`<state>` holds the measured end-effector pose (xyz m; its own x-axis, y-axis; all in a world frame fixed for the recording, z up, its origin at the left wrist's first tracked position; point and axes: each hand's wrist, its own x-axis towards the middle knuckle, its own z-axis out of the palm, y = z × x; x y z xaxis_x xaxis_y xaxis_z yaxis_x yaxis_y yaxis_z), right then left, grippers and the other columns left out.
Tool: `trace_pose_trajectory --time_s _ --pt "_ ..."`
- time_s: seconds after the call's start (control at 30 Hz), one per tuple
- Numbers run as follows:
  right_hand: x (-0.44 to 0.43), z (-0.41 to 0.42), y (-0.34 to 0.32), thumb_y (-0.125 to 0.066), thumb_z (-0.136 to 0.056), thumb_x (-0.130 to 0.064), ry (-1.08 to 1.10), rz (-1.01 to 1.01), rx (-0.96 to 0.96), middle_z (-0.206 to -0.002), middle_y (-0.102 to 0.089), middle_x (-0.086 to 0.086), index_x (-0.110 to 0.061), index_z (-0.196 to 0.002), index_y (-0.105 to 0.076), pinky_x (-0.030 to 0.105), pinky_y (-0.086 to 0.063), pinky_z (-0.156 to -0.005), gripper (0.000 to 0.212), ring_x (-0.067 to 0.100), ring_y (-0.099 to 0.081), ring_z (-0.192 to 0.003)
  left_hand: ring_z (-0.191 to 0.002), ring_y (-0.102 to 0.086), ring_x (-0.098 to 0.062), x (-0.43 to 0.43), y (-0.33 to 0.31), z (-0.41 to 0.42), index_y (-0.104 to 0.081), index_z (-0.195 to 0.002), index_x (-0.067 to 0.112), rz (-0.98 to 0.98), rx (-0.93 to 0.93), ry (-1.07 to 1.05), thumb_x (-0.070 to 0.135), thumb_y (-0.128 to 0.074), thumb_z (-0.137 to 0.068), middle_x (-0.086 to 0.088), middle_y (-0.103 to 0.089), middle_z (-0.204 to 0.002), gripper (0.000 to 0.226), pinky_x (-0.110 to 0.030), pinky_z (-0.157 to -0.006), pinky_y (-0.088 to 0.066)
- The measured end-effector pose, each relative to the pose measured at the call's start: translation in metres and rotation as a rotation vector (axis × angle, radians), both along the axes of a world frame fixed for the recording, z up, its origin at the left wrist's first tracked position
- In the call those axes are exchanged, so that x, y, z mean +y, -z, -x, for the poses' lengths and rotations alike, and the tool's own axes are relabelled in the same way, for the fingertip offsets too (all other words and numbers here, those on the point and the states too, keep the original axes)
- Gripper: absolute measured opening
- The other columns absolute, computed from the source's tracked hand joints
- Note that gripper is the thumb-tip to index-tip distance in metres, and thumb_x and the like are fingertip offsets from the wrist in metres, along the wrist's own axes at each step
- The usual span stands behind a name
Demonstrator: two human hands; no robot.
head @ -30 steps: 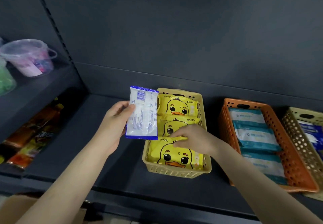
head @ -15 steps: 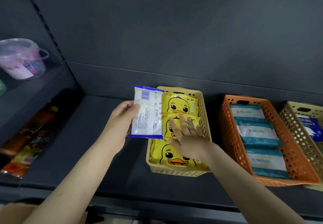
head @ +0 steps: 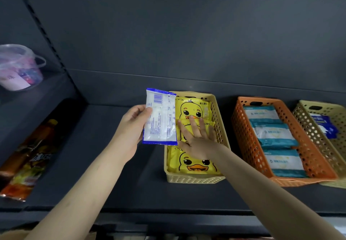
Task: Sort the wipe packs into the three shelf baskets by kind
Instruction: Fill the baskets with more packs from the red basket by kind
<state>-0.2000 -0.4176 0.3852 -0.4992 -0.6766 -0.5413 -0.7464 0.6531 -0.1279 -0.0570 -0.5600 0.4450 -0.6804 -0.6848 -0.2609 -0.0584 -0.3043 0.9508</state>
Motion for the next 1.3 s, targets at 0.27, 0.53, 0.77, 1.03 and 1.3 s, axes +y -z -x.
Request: trace_pose_trajectory --time_s 0.27,0.53,0.77,1.03,1.3 --pt "0.012 -0.007 -0.049 -0.020 -0.104 -0.040 0.205 0.353 -0.182 -0.161 -0.005 -0.001 -0.028 -0.151 -0.019 0.049 -0.009 -0.116 0.049 0.027 0.003 -0.148 -0.087 -0.069 -0.011 -0.005 -0.014 -0.009 -0.062 -0.095 0.022 0.058 0.036 0.095 0.031 -0.053 -0.097 0.004 -0.072 -0.099 0.013 -0.025 -0.064 -0.051" --pt "0.088 0.012 -0.113 -0.022 -0.095 -0.064 0.898 1.027 -1.148 -0.082 -0.071 0.015 -0.020 -0.117 -0.060 0.027 -0.053 -0.057 0.062 0.020 -0.063 -0.055 -0.088 -0.066 -0.011 0.031 -0.044 0.039 -0.071 -0.092 0.032 0.380 0.144 0.459 0.021 -0.060 -0.093 0.006 -0.072 -0.097 0.016 -0.027 -0.077 -0.050" --pt "0.185 0.053 -0.111 -0.057 -0.093 -0.025 1.095 1.324 -1.052 -0.082 -0.064 0.008 -0.015 -0.085 -0.060 0.020 -0.053 -0.053 0.014 0.011 -0.064 -0.059 -0.120 -0.048 0.003 0.118 -0.050 0.125 -0.064 -0.116 0.038 1.038 0.286 0.730 0.035 -0.069 -0.084 0.024 -0.062 -0.117 0.032 -0.011 -0.103 -0.032" --pt "0.321 0.139 -0.093 -0.065 -0.082 0.001 1.283 1.517 -0.853 -0.113 -0.067 0.016 -0.018 -0.124 -0.059 0.035 -0.059 -0.074 0.047 0.026 -0.068 -0.093 -0.135 -0.037 -0.002 0.226 -0.014 0.237 -0.050 -0.136 0.021 0.970 0.187 0.743 0.026 -0.064 -0.091 0.006 -0.045 -0.144 0.048 -0.019 -0.115 -0.023" --pt "0.397 0.211 -0.084 -0.065 -0.084 0.001 1.357 1.339 -0.681 -0.115 -0.066 0.012 -0.016 -0.125 -0.052 0.031 -0.059 -0.062 0.047 0.024 -0.073 -0.089 -0.148 0.006 -0.019 0.312 0.018 0.310 0.000 -0.153 0.023 1.222 -0.165 0.958 0.066 -0.052 -0.082 -0.001 0.005 -0.162 0.099 -0.037 -0.120 -0.002"
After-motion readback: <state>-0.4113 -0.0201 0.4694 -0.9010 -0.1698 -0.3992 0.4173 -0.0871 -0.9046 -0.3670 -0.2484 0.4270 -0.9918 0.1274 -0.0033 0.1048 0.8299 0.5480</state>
